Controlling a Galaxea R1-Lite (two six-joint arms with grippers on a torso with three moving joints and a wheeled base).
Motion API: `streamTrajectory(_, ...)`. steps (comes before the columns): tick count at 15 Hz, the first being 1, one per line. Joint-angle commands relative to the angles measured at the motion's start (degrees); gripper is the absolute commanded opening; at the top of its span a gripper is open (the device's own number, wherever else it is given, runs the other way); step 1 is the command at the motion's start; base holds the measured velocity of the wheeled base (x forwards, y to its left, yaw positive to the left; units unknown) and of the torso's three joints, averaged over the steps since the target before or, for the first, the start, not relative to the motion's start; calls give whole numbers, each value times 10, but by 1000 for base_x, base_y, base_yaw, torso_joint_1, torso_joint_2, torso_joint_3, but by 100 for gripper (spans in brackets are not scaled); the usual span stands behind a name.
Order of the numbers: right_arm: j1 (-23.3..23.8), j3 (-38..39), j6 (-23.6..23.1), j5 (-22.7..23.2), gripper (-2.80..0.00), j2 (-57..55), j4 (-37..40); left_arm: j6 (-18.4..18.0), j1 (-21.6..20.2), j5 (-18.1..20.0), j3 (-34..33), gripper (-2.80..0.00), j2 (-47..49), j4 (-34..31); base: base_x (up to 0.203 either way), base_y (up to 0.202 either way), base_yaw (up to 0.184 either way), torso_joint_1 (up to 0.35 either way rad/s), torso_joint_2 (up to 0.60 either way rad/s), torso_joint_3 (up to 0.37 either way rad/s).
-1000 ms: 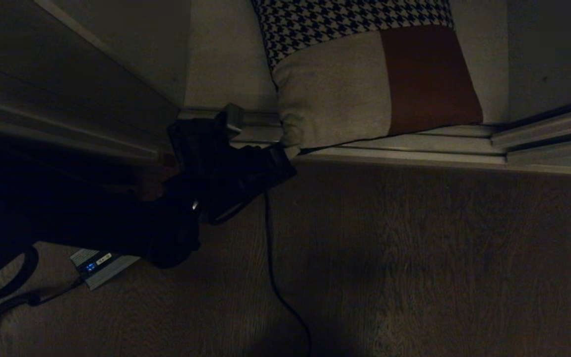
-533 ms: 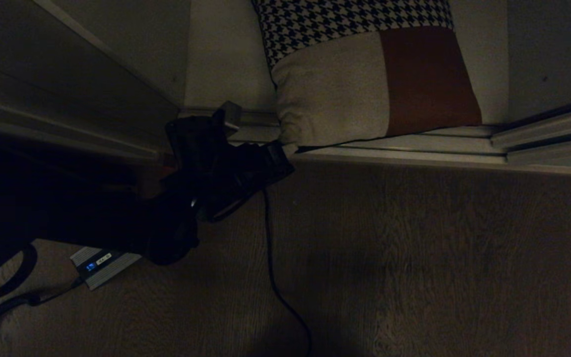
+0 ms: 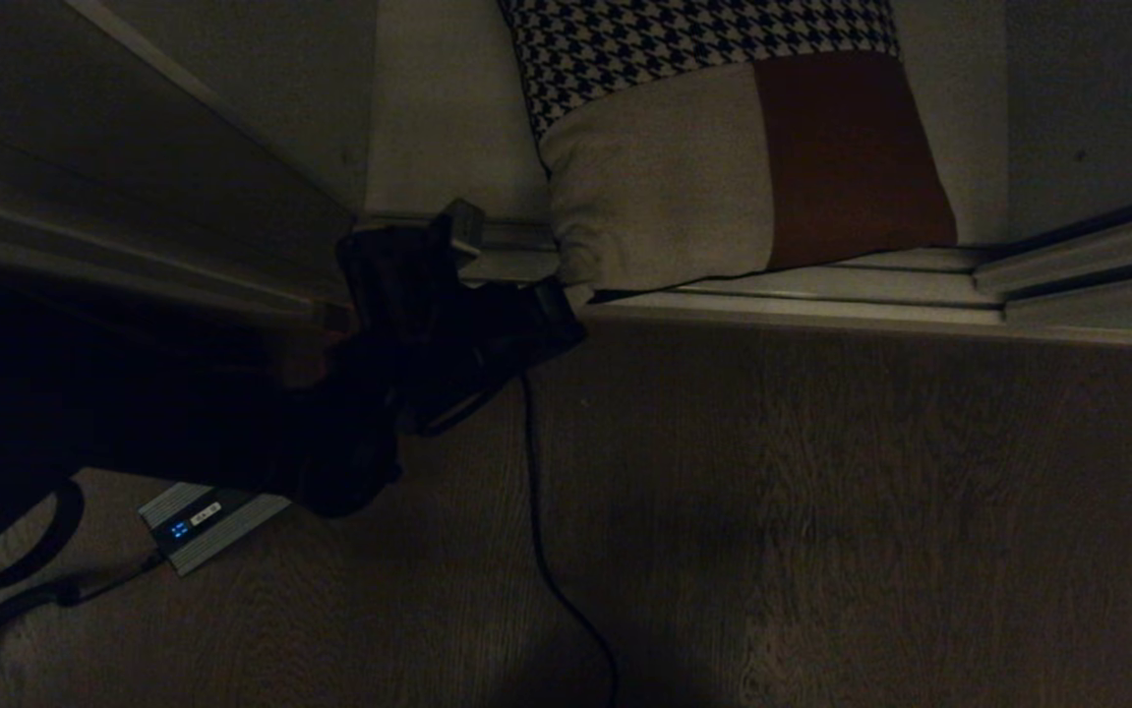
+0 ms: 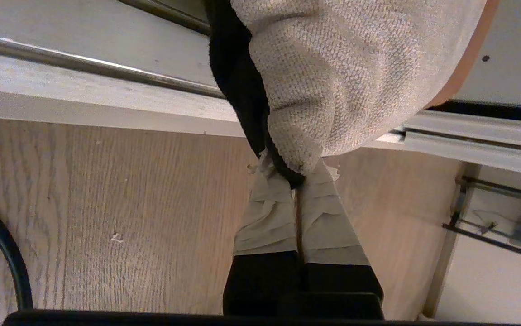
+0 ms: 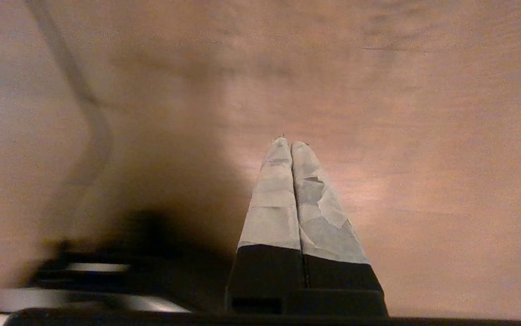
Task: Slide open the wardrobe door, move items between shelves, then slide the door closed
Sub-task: Place the pillow on the higher shelf
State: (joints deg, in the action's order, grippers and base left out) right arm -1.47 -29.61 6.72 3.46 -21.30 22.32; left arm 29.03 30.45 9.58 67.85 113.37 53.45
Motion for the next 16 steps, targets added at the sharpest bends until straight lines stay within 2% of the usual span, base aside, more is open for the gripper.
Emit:
streamTrajectory(1,-4,-37,48,32,-280,-113,-2,2,0,1,13,-280,3,-1,0,0,0,0,0,0)
streamTrajectory(3,-5,-36,103,77,-280,-183,-34,2,0,2,34,-280,5,-27,0,0,0,0,0,0)
streamTrajectory(5,-3,-16,120,97,-280,-246,-106,2,0,1,47,-280,5,-37,0,0,0,0,0,0)
streamTrajectory(11,0,10,106,133,-280,-472,-295,-8,3,1,86,-280,12,-99,0,0,0,0,0,0)
streamTrajectory(16,1,-34,94,152,-280,-616,-447,-15,3,1,127,-280,12,-149,0,0,0,0,0,0)
